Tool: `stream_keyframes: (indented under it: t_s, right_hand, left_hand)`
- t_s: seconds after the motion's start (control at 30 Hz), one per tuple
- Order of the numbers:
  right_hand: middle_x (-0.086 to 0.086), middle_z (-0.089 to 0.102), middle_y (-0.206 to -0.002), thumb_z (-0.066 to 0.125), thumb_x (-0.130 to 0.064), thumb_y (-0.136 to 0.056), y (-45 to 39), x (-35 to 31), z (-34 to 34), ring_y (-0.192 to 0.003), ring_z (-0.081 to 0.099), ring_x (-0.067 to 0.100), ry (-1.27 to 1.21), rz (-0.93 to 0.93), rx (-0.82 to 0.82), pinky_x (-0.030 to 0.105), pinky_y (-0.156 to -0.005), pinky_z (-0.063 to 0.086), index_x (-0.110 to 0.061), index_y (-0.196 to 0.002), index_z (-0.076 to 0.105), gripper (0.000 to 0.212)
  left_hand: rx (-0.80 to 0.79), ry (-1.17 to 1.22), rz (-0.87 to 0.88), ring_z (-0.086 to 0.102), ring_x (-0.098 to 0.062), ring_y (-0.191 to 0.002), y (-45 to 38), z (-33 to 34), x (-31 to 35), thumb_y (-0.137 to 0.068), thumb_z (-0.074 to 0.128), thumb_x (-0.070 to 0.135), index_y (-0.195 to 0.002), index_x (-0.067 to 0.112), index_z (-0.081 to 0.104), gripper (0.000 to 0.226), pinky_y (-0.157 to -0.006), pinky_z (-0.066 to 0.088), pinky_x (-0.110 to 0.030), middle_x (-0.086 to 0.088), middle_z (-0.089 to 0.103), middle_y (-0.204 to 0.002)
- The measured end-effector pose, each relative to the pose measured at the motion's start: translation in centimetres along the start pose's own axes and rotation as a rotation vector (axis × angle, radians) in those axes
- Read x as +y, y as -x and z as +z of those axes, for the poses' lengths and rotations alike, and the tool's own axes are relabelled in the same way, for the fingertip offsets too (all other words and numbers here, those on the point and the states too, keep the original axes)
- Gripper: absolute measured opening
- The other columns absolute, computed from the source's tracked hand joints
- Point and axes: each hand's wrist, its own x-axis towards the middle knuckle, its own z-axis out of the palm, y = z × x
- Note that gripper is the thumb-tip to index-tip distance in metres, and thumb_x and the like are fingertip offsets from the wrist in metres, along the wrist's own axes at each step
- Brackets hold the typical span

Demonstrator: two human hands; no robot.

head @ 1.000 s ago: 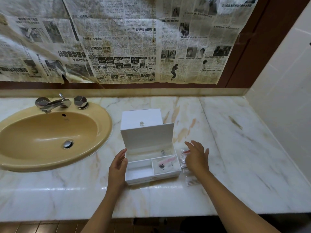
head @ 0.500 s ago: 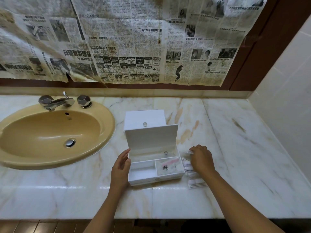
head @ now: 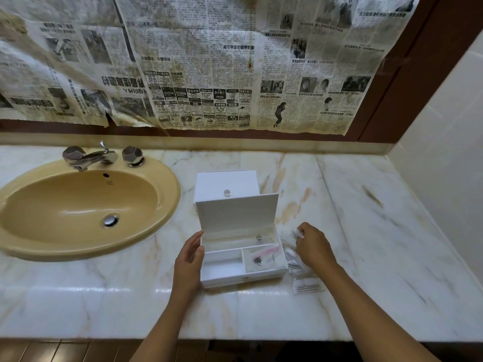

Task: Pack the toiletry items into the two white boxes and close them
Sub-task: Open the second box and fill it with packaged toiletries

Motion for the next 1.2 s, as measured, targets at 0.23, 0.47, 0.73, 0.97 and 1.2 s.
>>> stream_keyframes:
  t_s: [0.23,0.47,0.73,0.97,1.2]
  right_hand:
    - [0.007,0.058,-0.096,0.04,-0.002,-0.094,-0.1,-0.1,-0.5,-0.077,0.051,0.022,-0.045,0.027,0.029,0.026,-0.059,0.036,-0.012,-0.096,0.053,0.017]
    - [0.006,0.055,-0.109,0.048,-0.003,-0.095,0.5,-2.3,-2.0,-0.095,0.059,0.024,-0.257,-0.168,0.273,0.02,-0.074,0.038,-0.007,-0.106,0.065,0.02]
    - [-0.004,0.072,-0.097,0.062,-0.007,-0.089,4.6,-8.0,0.4,-0.091,0.067,0.011,-0.425,-0.494,-0.059,0.024,-0.085,0.051,-0.017,-0.095,0.073,0.016]
    - [0.005,0.064,-0.101,0.052,-0.022,-0.096,6.3,-9.8,3.9,-0.093,0.057,0.021,-0.125,-0.591,-0.134,0.027,-0.077,0.043,-0.025,-0.109,0.062,0.017]
    - [0.009,0.06,-0.101,0.049,-0.012,-0.095,6.9,-10.0,5.2,-0.089,0.057,0.026,0.099,-0.609,-0.195,0.031,-0.072,0.044,-0.02,-0.11,0.055,0.018]
  left_hand:
    - [0.0,0.008,-0.008,0.058,0.011,-0.104,0.0,0.0,0.0,-0.099,0.049,0.012,-0.127,0.024,0.058,0.032,-0.076,0.046,-0.001,0.011,0.061,-0.122]
    - [0.004,-0.006,-0.006,0.057,0.004,-0.107,0.0,0.2,0.0,-0.099,0.048,0.014,-0.128,0.024,0.057,0.032,-0.076,0.046,-0.002,0.011,0.059,-0.123]
    - [0.002,0.021,-0.008,0.058,0.014,-0.1,0.1,0.1,0.3,-0.098,0.05,0.009,-0.122,0.027,0.06,0.031,-0.075,0.047,-0.003,0.02,0.061,-0.117]
    - [0.01,0.018,-0.003,0.059,0.015,-0.099,-0.2,0.1,0.0,-0.097,0.049,0.003,-0.122,0.023,0.059,0.033,-0.075,0.046,-0.003,0.014,0.062,-0.116]
    - [0.006,-0.001,0.0,0.06,0.0,-0.109,-0.5,-0.1,-0.7,-0.098,0.05,0.007,-0.125,0.025,0.058,0.034,-0.083,0.049,-0.008,0.009,0.062,-0.122]
